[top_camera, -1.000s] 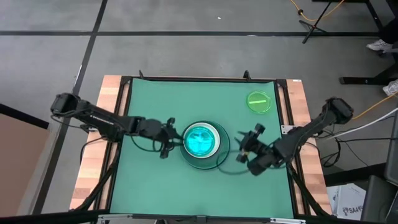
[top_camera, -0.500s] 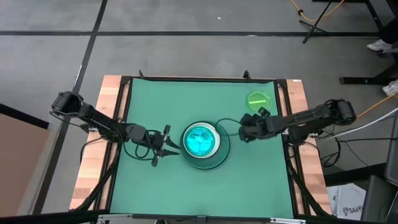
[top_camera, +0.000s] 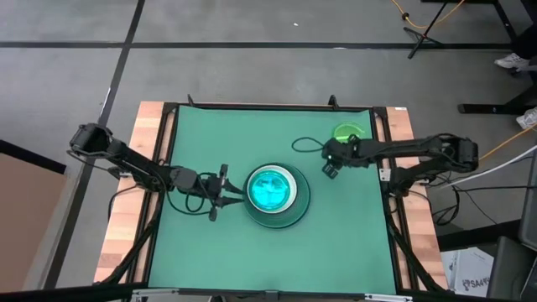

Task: Stack plastic plates
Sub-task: Stack the light green plate on top of the light blue plate

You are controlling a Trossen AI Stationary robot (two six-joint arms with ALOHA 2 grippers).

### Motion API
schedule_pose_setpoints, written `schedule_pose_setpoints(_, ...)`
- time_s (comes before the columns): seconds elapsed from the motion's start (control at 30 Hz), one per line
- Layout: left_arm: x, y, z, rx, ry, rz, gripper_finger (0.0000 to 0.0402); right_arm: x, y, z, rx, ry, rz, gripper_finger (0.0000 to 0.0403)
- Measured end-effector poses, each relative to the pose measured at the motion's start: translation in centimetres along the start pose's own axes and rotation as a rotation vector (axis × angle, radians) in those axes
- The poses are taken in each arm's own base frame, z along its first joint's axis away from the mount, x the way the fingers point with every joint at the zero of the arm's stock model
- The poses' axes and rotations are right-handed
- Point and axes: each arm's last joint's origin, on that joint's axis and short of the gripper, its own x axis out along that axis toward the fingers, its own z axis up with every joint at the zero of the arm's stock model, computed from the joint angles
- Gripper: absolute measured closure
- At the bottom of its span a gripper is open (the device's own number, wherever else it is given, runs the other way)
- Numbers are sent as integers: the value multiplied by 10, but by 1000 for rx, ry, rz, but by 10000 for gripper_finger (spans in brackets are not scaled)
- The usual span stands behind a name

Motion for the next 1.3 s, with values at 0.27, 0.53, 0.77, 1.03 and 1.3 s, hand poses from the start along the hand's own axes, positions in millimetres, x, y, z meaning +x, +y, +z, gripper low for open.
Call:
schedule_pose_setpoints(0.27,0,0,0,7,1,15,303,7,-17,8,94,-8,-25,268)
schedule_pose_setpoints(0.53,0,0,0,5,1,16,303,22,-26,22,174,-71,-49,268)
schedule_pose_setpoints(0.77,0,0,0,-1,0,19,303,53,-33,27,240,-45,-126,268)
schedule_pose_setpoints(1.03,0,1,0,-1,-1,34,303,67,-35,26,245,-22,-197,268)
schedule_pose_setpoints(1.3,0,1,0,-1,0,34,303,71,-35,26,262,-21,-242,268)
